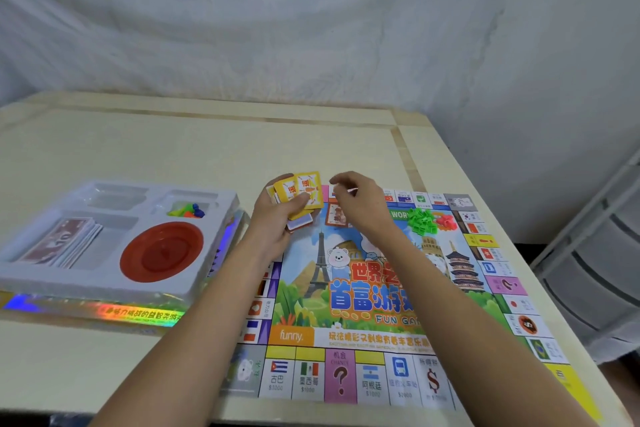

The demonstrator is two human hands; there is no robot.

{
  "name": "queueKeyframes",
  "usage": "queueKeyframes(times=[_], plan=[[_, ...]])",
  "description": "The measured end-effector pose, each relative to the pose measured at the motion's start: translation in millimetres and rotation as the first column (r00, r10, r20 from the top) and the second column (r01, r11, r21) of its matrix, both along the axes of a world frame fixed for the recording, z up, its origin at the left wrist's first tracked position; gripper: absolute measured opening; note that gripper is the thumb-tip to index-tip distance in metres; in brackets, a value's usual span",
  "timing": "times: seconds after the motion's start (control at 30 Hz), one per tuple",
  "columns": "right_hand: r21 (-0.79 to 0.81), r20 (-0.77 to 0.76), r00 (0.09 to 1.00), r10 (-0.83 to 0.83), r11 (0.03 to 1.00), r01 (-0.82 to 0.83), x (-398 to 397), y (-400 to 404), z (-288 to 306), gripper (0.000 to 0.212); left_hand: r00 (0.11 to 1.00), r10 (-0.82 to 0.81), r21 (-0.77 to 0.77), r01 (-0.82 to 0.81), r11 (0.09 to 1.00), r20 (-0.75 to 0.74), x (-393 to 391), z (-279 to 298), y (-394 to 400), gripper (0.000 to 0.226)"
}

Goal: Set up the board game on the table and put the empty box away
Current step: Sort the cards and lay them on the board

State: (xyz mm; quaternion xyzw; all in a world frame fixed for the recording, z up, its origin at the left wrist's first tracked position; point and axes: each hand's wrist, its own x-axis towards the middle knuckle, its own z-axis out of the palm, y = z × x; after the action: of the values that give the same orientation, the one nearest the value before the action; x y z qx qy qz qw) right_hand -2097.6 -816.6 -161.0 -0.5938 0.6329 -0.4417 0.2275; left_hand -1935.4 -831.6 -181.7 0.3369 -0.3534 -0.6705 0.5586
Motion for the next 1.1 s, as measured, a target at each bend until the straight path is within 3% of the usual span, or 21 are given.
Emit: queueKeyframes(times=[0.07,0.13,0.3,0.53,0.7,0.87,1.0,1.1], plan=[[-0.022,0.204,0.974,0.095,0.995,-0.093,-0.5,13.9,9.1,0.014,0.997,-0.073,-0.019,0.073,0.997,0.031,-4.0,1.3,5.5,0.042],[-0.002,0.230,0.964,0.136,0.990,-0.139,0.3,24.2,10.4,0.011,0.982,-0.188,-0.044,0.189,0.981,0.037,-7.0,4.0,11.9,0.047],[0.030,0.245,0.969,0.024,0.999,-0.032,-15.6,38.3,-0.3,0.016,0.932,-0.360,-0.025,0.361,0.932,0.024,-12.3,4.5,26.2,0.039],[0.078,0.307,0.950,0.054,0.994,-0.082,-28.2,57.4,2.0,0.019,0.968,-0.151,-0.049,0.164,0.985,0.201,-22.3,5.3,32.5,0.043],[0.101,0.327,0.945,-0.022,0.995,-0.012,-36.8,62.7,2.4,0.014,0.958,-0.213,-0.014,0.219,0.976,0.191,-25.3,8.1,38.7,0.044],[0.110,0.343,0.939,0.022,0.992,-0.064,-34.2,69.7,2.2,0.012,0.956,-0.175,-0.043,0.190,0.981,0.236,-31.5,7.0,43.0,0.046],[0.079,0.344,0.936,-0.080,0.995,0.056,-36.6,70.8,0.5,0.007,0.951,-0.172,-0.045,0.189,0.981,0.257,-33.1,7.1,44.4,0.040],[0.098,0.306,0.948,-0.091,0.993,0.064,-44.3,73.8,-1.1,0.012,0.972,-0.143,0.007,0.144,0.990,0.189,-31.1,10.5,45.6,0.038]])
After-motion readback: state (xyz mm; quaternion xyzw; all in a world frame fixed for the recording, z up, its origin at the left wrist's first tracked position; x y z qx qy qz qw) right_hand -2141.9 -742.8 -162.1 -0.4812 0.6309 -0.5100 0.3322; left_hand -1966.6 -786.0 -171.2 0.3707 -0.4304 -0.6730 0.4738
